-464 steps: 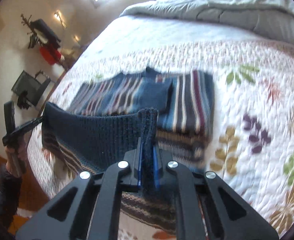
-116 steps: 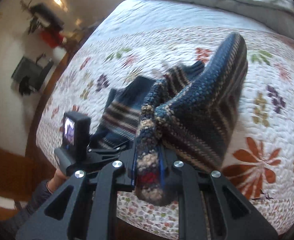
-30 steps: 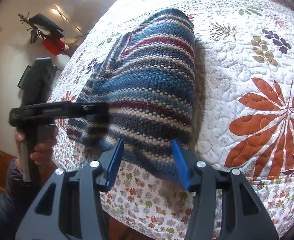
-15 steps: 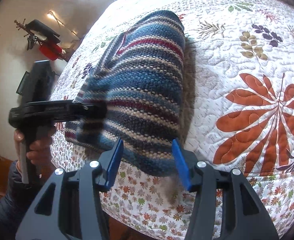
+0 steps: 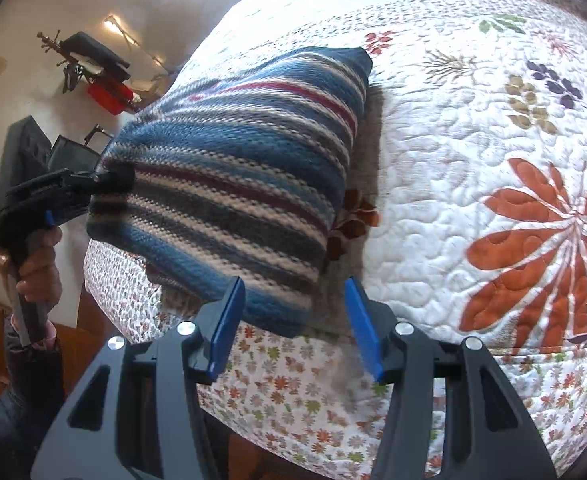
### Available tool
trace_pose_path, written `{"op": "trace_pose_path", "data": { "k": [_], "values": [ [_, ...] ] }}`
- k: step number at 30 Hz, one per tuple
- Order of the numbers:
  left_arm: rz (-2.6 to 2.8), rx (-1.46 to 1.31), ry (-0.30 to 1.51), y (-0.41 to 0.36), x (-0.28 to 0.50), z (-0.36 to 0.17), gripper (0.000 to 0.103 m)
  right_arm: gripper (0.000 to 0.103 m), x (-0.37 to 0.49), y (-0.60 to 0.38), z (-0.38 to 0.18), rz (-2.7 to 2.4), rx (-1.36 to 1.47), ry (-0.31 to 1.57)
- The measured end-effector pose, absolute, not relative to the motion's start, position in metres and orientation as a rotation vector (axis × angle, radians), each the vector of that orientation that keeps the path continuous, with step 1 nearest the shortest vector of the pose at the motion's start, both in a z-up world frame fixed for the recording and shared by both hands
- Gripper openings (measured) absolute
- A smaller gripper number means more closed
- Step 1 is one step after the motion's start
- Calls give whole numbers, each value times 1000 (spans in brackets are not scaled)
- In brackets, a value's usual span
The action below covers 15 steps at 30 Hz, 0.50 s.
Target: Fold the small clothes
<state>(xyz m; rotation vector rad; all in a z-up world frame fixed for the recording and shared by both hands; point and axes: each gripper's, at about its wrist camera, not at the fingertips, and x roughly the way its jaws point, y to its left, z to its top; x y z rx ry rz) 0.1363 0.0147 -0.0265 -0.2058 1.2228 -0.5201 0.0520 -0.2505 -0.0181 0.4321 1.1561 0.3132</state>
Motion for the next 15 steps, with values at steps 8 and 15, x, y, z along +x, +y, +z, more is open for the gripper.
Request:
{"op": "trace_pose_path", "data": {
  "k": [8, 15],
  "values": [
    [-454, -297, 1357, 45, 152, -103, 21, 53, 58, -230, -25, 317, 397, 1193],
    [-457, -231, 1305, 40, 142, -107, 21, 59, 57, -228, -28, 307, 396, 1213]
  ]
}}
